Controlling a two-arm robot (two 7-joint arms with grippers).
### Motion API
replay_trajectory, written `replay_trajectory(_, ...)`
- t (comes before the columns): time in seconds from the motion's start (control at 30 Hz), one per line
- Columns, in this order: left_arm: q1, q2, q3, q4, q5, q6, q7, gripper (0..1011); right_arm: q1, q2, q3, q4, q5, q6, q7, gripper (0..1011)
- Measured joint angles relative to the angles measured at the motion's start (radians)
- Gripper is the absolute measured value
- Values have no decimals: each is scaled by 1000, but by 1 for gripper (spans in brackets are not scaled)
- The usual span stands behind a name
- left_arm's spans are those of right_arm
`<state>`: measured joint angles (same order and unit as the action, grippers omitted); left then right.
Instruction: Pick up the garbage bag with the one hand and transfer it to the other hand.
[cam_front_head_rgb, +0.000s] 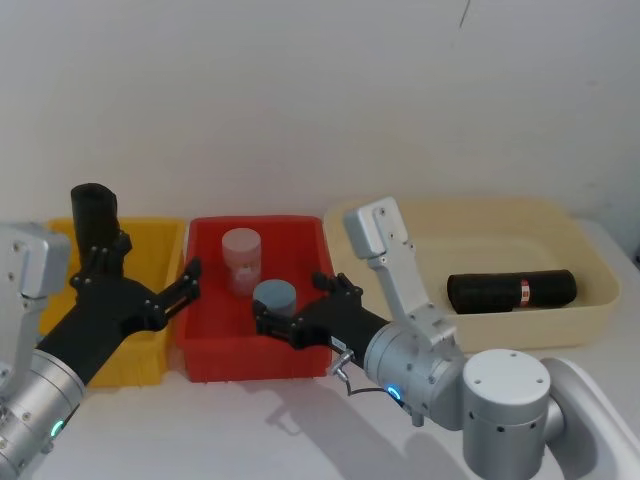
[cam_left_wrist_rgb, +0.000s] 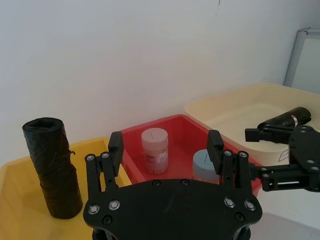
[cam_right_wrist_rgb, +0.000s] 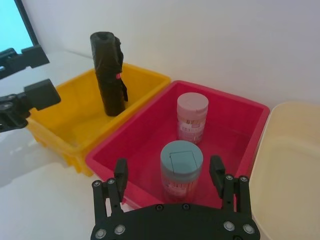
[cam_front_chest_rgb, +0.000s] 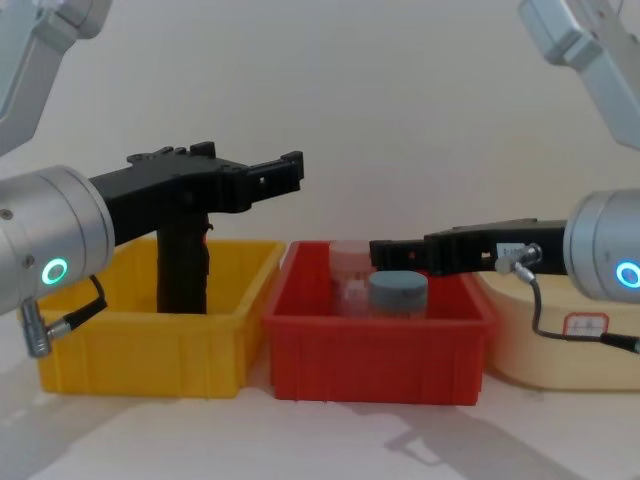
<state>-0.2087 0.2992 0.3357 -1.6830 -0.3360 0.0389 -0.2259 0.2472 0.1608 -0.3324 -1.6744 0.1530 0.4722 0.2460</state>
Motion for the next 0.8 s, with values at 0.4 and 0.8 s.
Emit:
replay_trajectory(0.4,1,0,0,-1,0,0,0,1000,24,-20,-14,60,-12,-9,-4,1000)
replay_trajectory(0.8,1,0,0,-1,0,0,0,1000,50,-44,-25,112,-27,-19,-5,1000)
